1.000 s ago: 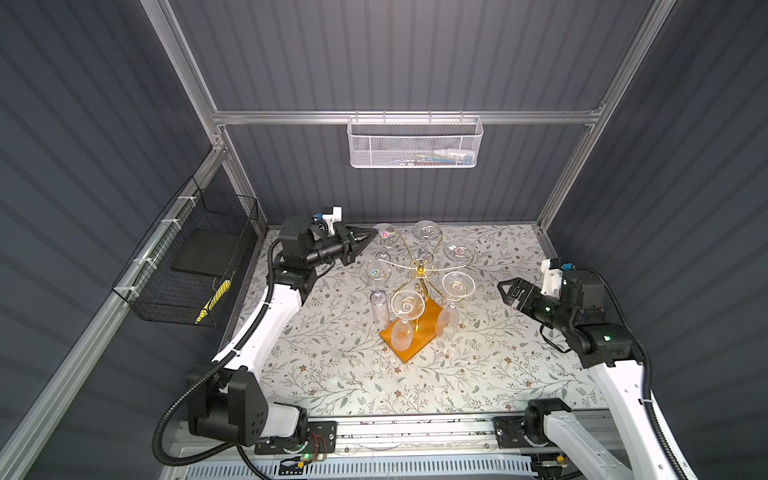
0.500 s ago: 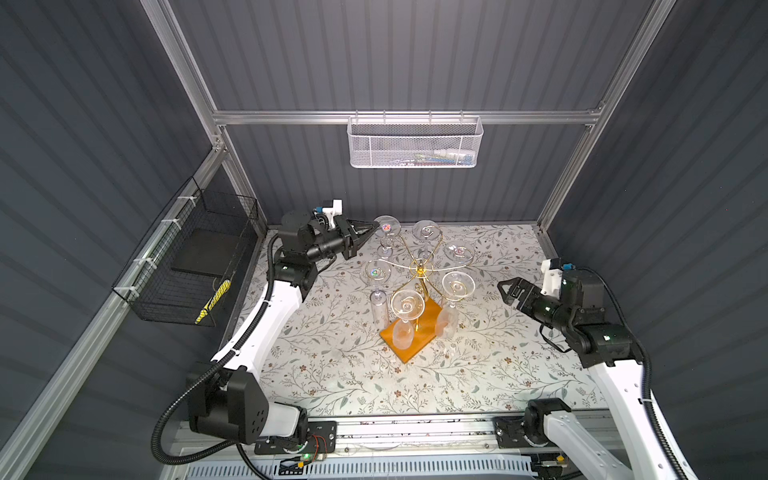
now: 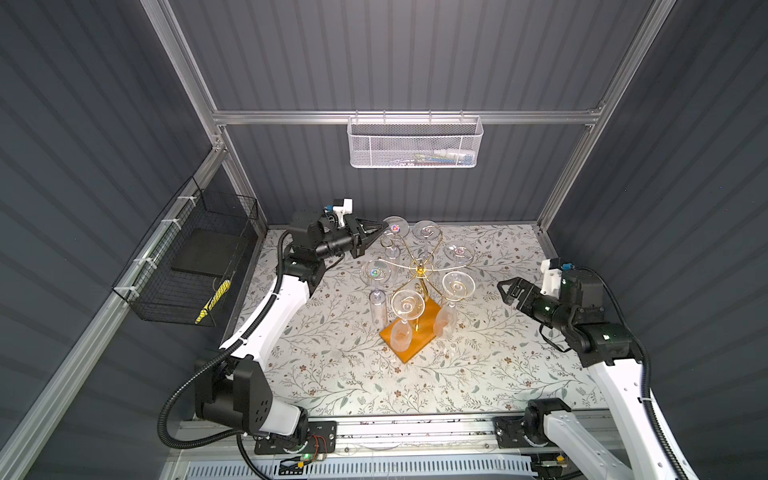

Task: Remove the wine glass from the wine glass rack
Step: 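Close the left gripper on the stem of a clear flute glass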

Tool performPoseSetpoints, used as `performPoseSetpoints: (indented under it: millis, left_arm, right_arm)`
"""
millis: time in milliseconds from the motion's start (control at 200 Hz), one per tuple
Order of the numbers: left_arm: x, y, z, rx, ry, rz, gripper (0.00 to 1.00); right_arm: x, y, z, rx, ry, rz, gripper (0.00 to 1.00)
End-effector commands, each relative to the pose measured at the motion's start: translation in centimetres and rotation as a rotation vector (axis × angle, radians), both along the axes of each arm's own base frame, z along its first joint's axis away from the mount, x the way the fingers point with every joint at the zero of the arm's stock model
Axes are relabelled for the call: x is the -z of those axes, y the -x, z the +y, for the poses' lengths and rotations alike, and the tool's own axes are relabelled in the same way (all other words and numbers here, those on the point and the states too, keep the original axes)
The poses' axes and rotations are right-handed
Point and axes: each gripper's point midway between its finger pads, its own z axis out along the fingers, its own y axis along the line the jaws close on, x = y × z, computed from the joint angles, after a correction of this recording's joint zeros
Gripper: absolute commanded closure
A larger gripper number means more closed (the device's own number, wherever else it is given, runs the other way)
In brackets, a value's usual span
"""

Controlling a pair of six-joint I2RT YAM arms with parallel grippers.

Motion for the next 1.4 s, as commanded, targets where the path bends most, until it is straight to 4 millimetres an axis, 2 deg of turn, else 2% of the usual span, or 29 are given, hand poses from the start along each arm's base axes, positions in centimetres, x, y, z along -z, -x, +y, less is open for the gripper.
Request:
performPoseSetpoints:
  millis: [0, 540, 985, 1396]
  left_arm:
    - [-2.6, 1.4, -0.6, 0.048, 0.017, -0.093, 1.0]
    - [-3.1, 5.3, -0.3, 0.11, -0.024, -0.155, 1.0]
    - [-2.5, 6.0, 0.3, 0.082, -0.031, -0.139, 1.0]
    - [-3.0, 6.8, 1.5, -0.002, -0.062, -0.15, 1.0]
  right_arm:
    - [0.0, 0.2, 0.1, -0.004, 0.004, 0.002, 0.01]
    - [0.5, 0.2, 0.0, -0.002, 0.006, 0.006, 0.01]
    - [0.9, 0.1, 0.2, -0.012, 0.003, 0.021, 0.01]
    - [0.8, 0.4, 0.4, -0.024, -0.001, 0.019, 0.01]
